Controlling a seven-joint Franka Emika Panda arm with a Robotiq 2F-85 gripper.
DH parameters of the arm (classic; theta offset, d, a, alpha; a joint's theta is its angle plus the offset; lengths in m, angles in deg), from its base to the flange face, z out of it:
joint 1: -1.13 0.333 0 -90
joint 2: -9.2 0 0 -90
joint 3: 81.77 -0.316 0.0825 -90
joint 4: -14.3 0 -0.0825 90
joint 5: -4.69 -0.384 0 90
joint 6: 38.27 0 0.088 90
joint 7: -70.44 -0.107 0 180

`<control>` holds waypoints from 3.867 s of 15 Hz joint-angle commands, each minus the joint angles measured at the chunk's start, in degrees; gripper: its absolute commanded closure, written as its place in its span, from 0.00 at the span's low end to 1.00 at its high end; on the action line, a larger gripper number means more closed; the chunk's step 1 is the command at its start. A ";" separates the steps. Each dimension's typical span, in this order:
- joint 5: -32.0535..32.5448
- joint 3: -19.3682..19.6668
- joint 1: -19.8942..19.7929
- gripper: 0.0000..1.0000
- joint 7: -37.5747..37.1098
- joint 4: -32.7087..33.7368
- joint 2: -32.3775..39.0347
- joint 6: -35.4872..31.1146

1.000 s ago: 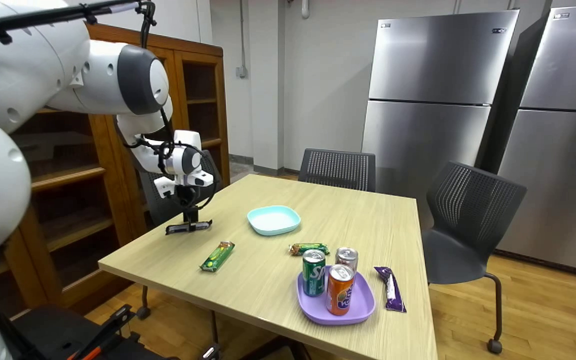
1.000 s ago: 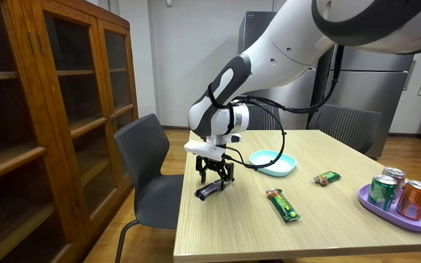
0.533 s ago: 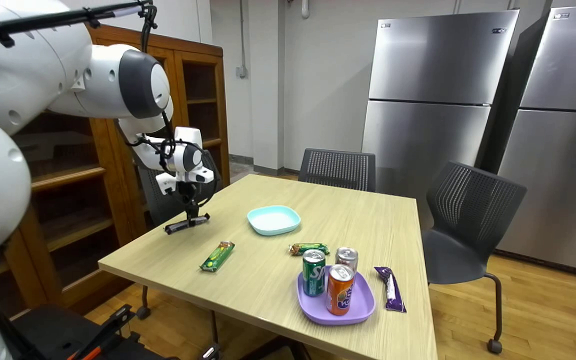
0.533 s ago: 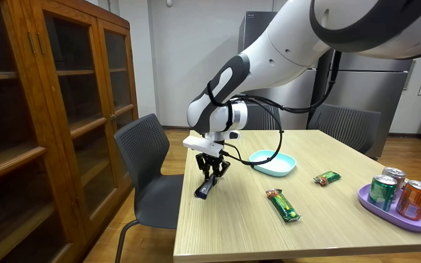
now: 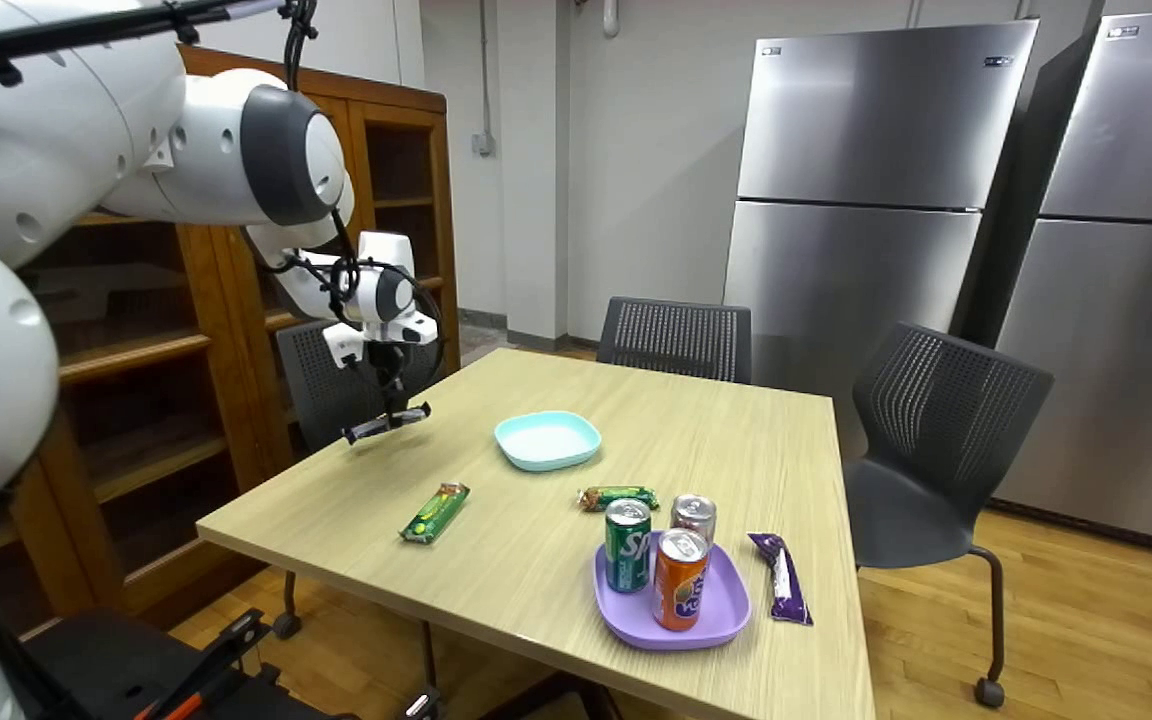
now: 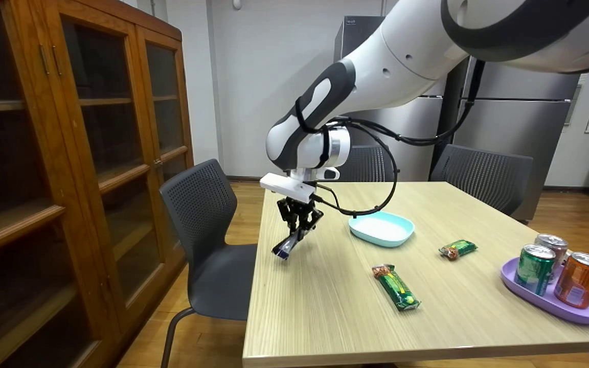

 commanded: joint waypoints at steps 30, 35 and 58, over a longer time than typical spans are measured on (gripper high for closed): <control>-0.26 5.25 -12.78 0.94 2.20 10.59 1.54 11.98; -0.27 5.54 -12.95 0.94 1.59 16.92 5.72 14.09; 0.20 6.79 -13.25 0.14 -2.47 30.36 13.56 20.12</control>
